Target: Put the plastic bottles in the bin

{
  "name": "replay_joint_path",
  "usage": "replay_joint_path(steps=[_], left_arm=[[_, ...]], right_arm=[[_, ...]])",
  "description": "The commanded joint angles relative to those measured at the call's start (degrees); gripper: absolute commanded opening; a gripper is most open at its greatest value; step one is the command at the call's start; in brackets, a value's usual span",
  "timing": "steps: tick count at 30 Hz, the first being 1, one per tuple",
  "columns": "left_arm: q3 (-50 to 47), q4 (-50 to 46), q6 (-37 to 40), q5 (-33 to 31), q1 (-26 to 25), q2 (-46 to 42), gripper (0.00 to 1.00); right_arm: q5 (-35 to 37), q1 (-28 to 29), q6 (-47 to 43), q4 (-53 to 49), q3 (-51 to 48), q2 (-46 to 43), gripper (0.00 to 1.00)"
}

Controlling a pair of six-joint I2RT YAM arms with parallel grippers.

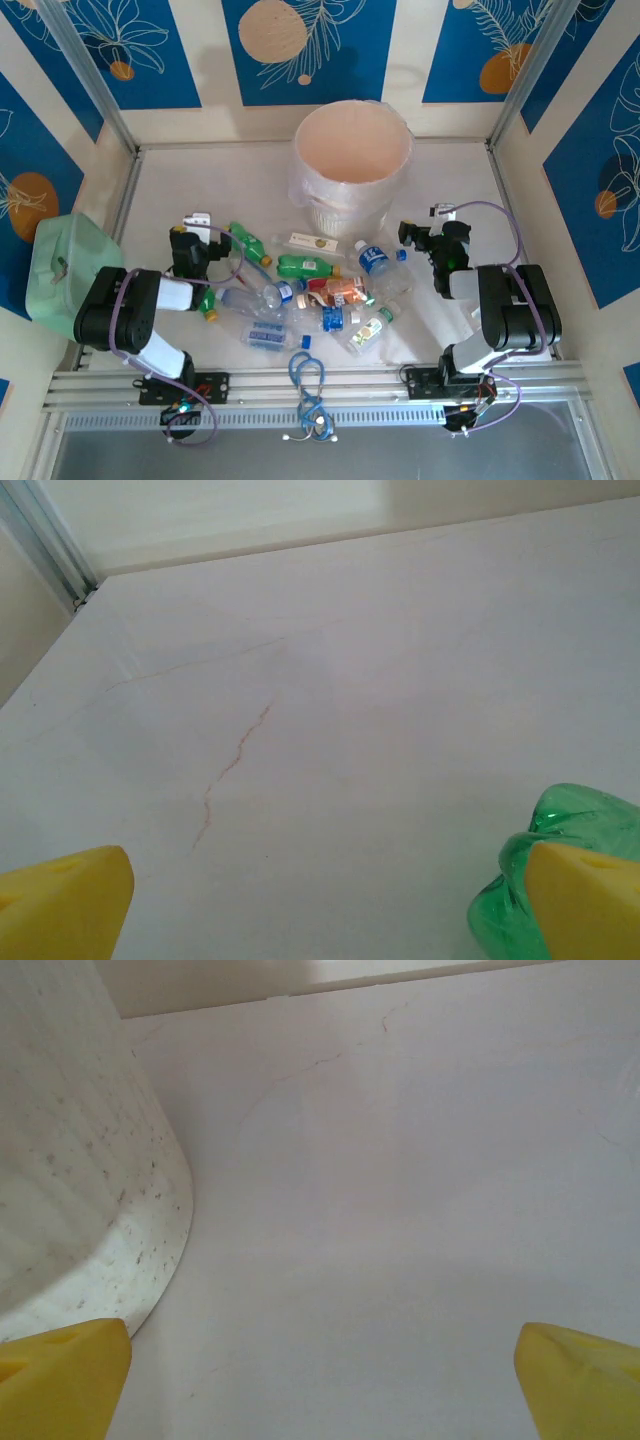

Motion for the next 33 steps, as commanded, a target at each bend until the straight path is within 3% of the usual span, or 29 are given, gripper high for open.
replay_joint_path(steps=[1, 8, 25, 27, 29, 31, 33], left_arm=[[0.4, 1.5, 0.2, 1.0, -0.2, 0.5, 1.00], [1.5, -1.1, -1.1, 4.5, 1.7, 0.4, 1.00], [1.2, -0.8, -1.2, 4.7, 1.7, 0.3, 1.00], [1.9, -2.9, -0.9, 2.9, 1.4, -1.7, 1.00], [7.0, -18.1, -1.3, -1.2, 0.6, -8.7, 1.00], [12.2, -28.5, -5.4, -10.7, -0.6, -14.5, 1.00], [17.6, -41.6, -13.5, -12.7, -0.6, -21.1, 1.00]], right_arm=[[-0.7, 0.2, -1.2, 1.2, 0.6, -0.1, 0.99], [-1.1, 0.1, -1.1, 1.0, 0.7, -0.1, 0.99], [-0.3, 0.2, -0.8, -0.4, 1.5, -0.7, 0.99], [7.7, 2.0, 0.3, -14.0, 6.6, -5.9, 0.99], [16.6, 1.9, 11.1, -37.9, 17.3, -13.3, 0.99], [15.6, -0.6, 24.5, -63.4, 27.7, -17.9, 0.99], [16.0, -1.8, 33.1, -73.3, 28.6, -20.4, 0.99]])
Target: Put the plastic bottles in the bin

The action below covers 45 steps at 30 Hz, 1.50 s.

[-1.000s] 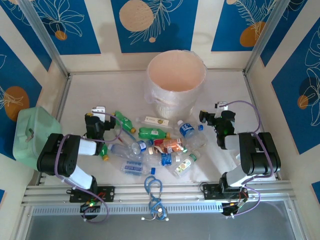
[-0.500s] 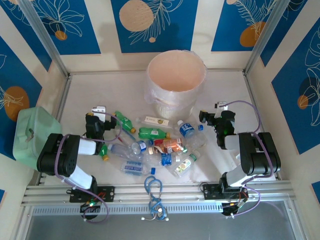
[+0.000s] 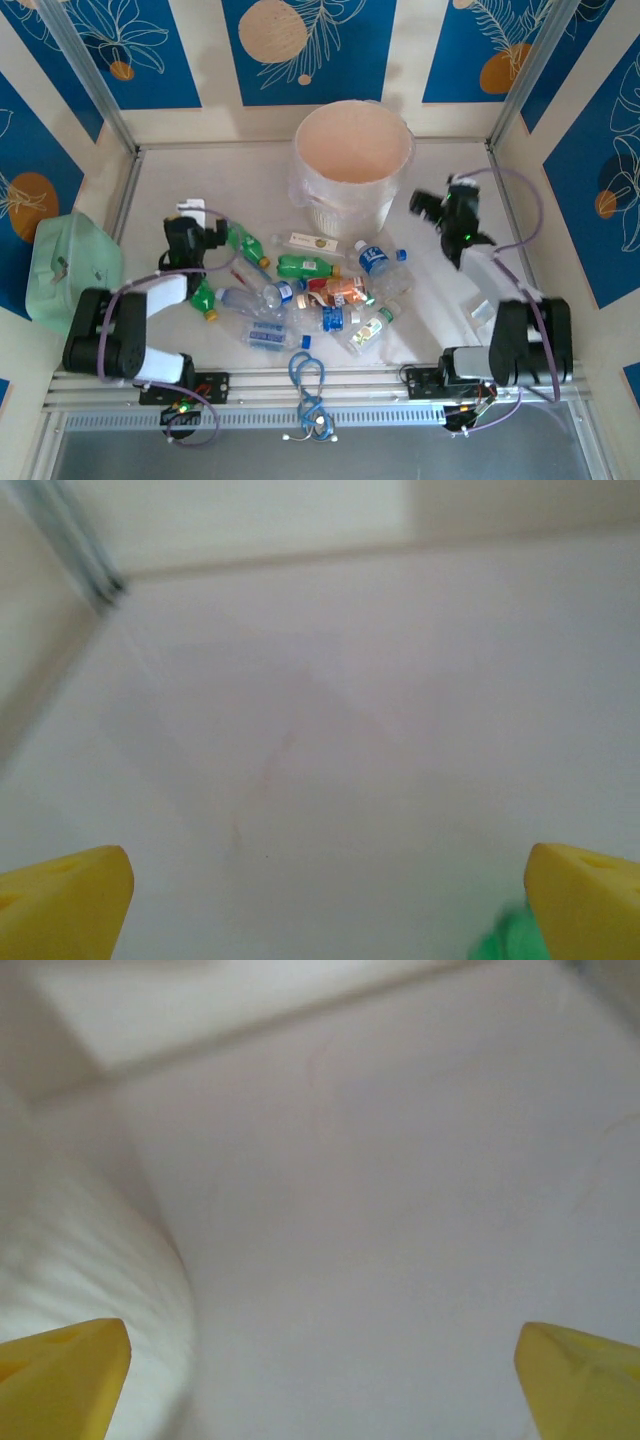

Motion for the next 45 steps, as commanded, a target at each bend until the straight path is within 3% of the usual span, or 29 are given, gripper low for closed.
replay_joint_path(steps=[1, 3, 4, 6, 11, 14, 15, 17, 18, 23, 28, 37, 45], left_arm=[[10.3, -25.2, -14.4, -8.2, -0.6, -11.0, 1.00], [15.8, -37.6, -22.2, -3.7, -1.1, -13.6, 1.00], [17.6, -42.0, -24.9, -1.4, -2.3, -14.5, 1.00], [19.3, -47.3, -27.4, 1.6, -6.1, -15.9, 0.98], [24.9, -59.4, -27.2, -2.2, -21.7, -15.1, 0.96], [26.3, -61.3, -31.4, 2.0, -24.5, -14.3, 0.93], [26.4, -61.3, -32.7, 3.0, -24.8, -14.3, 0.92], [27.1, -61.4, -35.1, 4.6, -24.9, -14.2, 0.92], [27.2, -61.2, -35.7, 5.2, -24.9, -14.1, 0.92], [27.9, -61.3, -37.1, 9.3, -24.8, -12.6, 0.89], [27.6, -62.6, -37.9, 9.4, -24.9, -12.7, 0.88], [25.7, -62.1, -41.4, 11.8, -24.9, -14.4, 0.87], [25.5, -62.1, -43.3, 12.4, -24.9, -14.8, 0.84]], right_arm=[[0.8, -4.4, 21.1, -32.1, 2.8, -7.2, 0.99], [-15.1, -9.4, 20.9, -34.4, 1.2, -9.2, 0.99], [-16.5, -8.5, 20.6, -38.5, 1.8, -10.1, 0.99], [-12.1, -2.8, 19.8, -47.7, 5.4, -10.6, 0.99], [3.5, 17.8, 23.5, -68.9, 21.6, -3.9, 0.99], [9.5, 29.2, 21.5, -65.6, 21.5, -3.8, 0.99], [6.8, 29.8, 19.6, -62.8, 20.1, -4.3, 0.99], [-6.0, 27.4, 15.9, -59.8, 19.2, -3.8, 0.96], [-7.9, 26.9, 15.8, -60.6, 19.6, -3.0, 0.94], [-7.3, 27.4, 12.7, -68.1, 25.0, 4.0, 0.89], [-6.5, 28.7, 10.7, -72.6, 27.4, 8.5, 0.87], [-13.5, 27.0, 7.2, -67.7, 24.7, 11.0, 0.88], [-14.6, 26.2, 5.5, -63.3, 20.5, 10.3, 0.88]])
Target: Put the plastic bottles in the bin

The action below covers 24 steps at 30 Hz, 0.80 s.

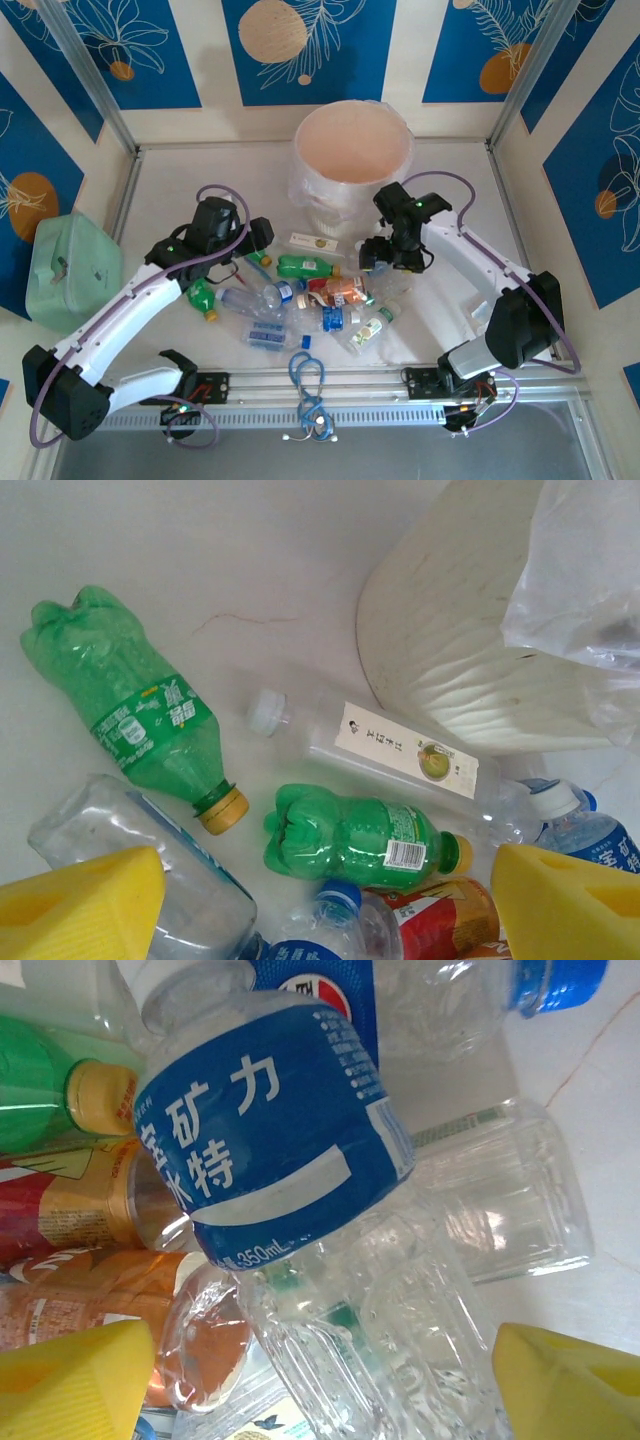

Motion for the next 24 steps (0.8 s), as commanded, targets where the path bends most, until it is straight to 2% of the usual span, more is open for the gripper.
replay_joint_path(steps=[1, 20, 24], left_arm=[[-0.3, -0.4, -1.6, 0.9, -0.3, -1.2, 0.84], [-1.6, -0.6, -3.8, 0.1, -0.2, -1.8, 0.82], [-2.3, -0.3, -4.1, -0.1, -0.2, -2.4, 0.82]], right_arm=[[-2.2, -0.7, -1.5, 1.9, -1.9, -0.9, 0.88], [0.0, -0.8, -0.4, 6.2, -7.2, -0.7, 0.82], [0.2, -0.5, -0.1, 6.5, -7.6, -1.0, 0.78]])
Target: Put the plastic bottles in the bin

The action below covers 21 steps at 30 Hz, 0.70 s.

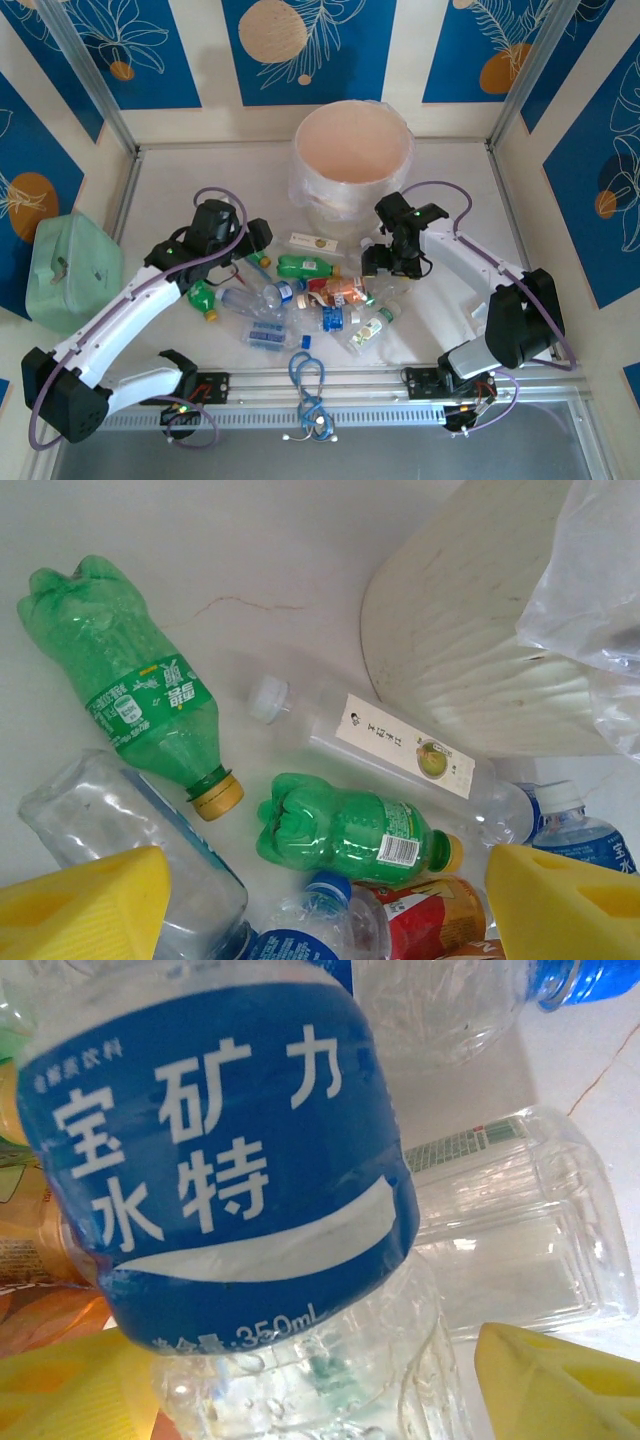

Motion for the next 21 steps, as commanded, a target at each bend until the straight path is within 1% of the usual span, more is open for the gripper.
replay_joint_path(steps=[1, 7, 12, 14, 21], left_arm=[[-1.0, -0.5, -0.9, -0.2, -0.2, -1.6, 0.82], [-1.3, -0.8, -1.1, -0.9, -0.2, -2.2, 0.82], [-1.1, -0.9, -1.2, -1.2, -0.2, -2.6, 0.82], [-1.0, -1.1, -1.4, -1.5, -0.2, -2.8, 0.82], [-0.8, -1.0, -1.6, -2.2, -0.2, -2.8, 0.82]], right_arm=[[0.3, 0.5, 0.6, 0.0, -1.1, -1.1, 0.76], [0.6, 1.0, 0.9, 0.0, -1.5, -1.9, 0.68], [1.2, 1.8, 1.6, -0.8, -1.1, -3.6, 0.67], [1.4, 2.1, 1.8, -1.5, -0.9, -4.7, 0.64], [1.6, 4.6, 3.2, -5.1, 1.0, -10.6, 0.62]])
